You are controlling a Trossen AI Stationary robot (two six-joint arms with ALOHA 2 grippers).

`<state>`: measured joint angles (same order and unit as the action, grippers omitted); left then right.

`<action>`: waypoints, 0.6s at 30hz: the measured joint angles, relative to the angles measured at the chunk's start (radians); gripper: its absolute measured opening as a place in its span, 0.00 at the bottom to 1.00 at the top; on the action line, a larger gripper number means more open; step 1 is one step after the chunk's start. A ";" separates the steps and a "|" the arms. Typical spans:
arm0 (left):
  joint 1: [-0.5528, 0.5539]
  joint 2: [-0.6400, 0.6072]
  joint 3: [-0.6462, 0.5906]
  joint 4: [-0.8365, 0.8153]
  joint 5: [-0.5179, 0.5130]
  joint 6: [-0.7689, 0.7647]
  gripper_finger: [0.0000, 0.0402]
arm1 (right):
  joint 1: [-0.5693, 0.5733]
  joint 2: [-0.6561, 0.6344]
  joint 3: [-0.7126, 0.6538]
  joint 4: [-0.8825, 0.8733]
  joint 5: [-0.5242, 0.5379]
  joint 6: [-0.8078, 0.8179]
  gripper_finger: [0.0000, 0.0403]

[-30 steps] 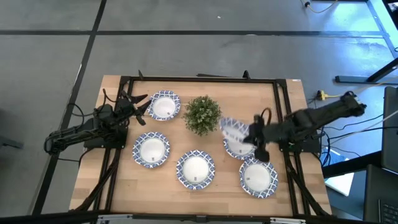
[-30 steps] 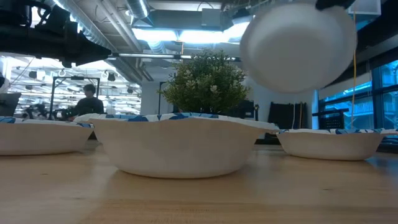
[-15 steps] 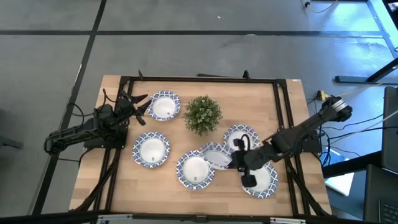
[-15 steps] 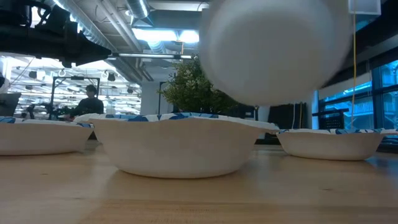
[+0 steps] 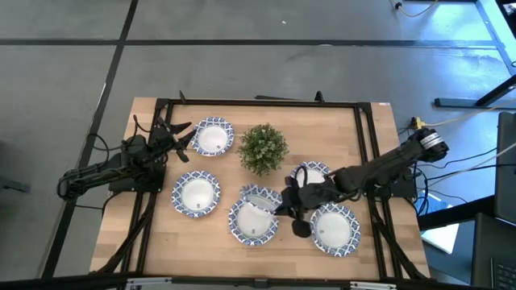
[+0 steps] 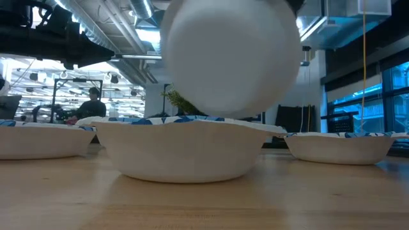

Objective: Nest bowls inside each other
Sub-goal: Stack the white bowl on top of the other white bowl

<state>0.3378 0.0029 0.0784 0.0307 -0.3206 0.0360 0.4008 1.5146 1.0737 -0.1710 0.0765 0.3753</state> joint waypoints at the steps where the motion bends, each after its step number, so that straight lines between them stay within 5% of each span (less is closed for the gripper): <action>1: 0.000 0.000 0.000 0.000 0.000 0.000 0.40 | -0.007 0.010 0.000 0.014 -0.001 0.011 0.04; 9: 0.000 0.000 0.000 0.000 0.000 0.000 0.40 | -0.032 0.092 0.012 0.109 -0.001 0.086 0.04; 18: 0.000 0.000 0.000 0.004 0.000 0.000 0.40 | -0.031 0.278 0.264 -0.097 0.016 0.061 0.04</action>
<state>0.3374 0.0025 0.0784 0.0345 -0.3206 0.0357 0.3695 1.7923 1.3372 -0.2676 0.0924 0.4361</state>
